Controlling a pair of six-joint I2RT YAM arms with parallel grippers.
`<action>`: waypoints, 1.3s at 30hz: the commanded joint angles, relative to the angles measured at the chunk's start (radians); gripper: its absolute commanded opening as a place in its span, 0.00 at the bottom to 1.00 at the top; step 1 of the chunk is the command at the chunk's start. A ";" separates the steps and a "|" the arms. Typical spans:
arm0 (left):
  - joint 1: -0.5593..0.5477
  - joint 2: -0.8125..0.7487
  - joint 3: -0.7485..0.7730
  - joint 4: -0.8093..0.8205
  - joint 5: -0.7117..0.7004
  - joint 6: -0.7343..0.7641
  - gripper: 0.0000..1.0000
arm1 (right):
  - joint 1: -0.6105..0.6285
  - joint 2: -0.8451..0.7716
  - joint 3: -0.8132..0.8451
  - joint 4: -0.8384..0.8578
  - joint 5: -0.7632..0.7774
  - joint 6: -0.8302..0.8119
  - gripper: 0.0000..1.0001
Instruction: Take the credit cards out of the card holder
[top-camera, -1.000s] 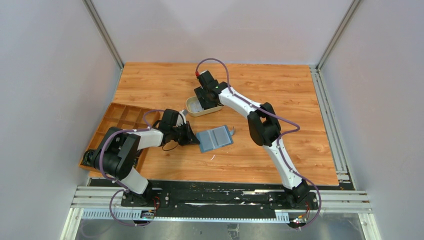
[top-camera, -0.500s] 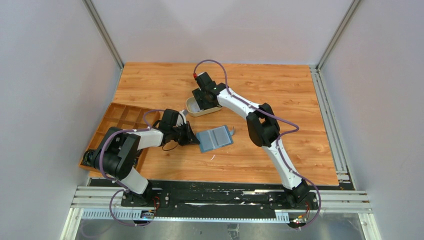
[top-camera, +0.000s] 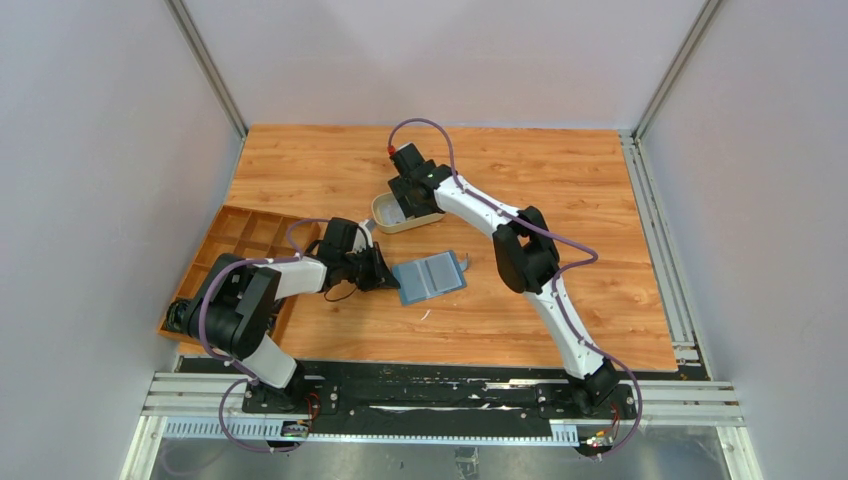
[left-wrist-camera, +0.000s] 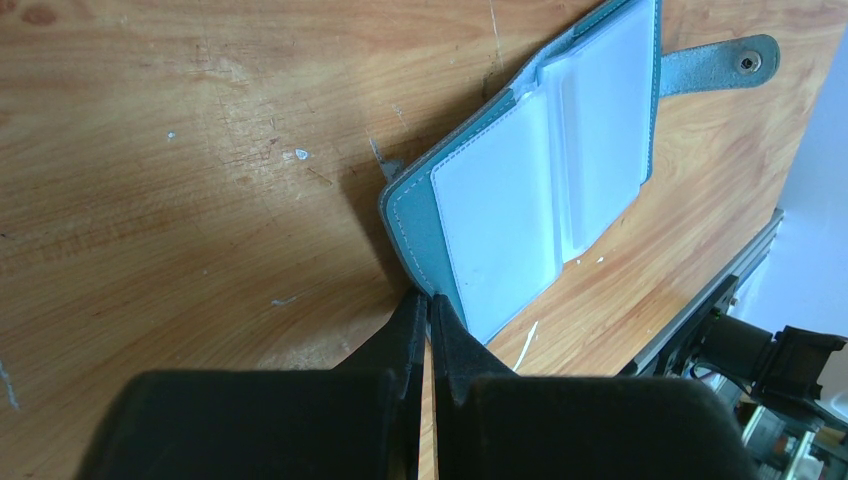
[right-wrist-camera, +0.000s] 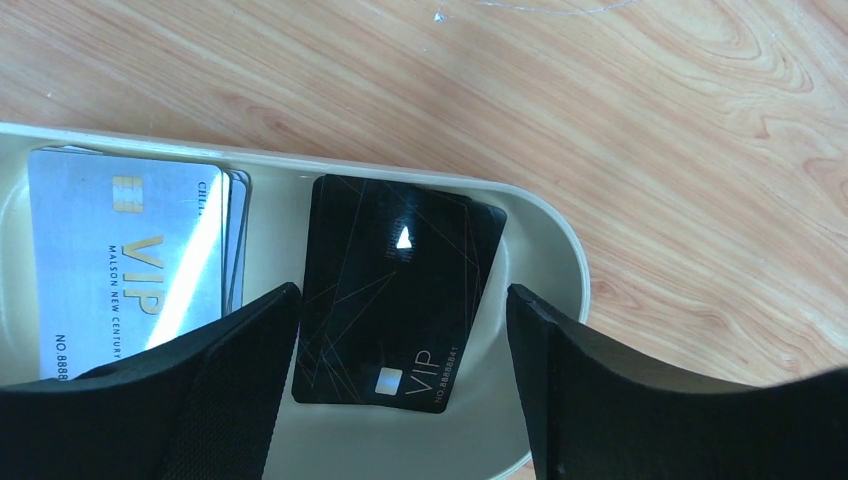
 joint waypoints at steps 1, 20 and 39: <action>0.004 0.062 -0.049 -0.160 -0.176 0.070 0.00 | -0.007 0.040 0.013 -0.067 0.027 -0.021 0.79; 0.004 0.038 -0.039 -0.171 -0.176 0.061 0.00 | -0.005 -0.469 -0.400 0.214 -0.293 0.045 0.80; 0.004 0.035 -0.037 -0.185 -0.190 0.064 0.00 | 0.008 -0.872 -1.248 0.511 -0.500 0.275 0.70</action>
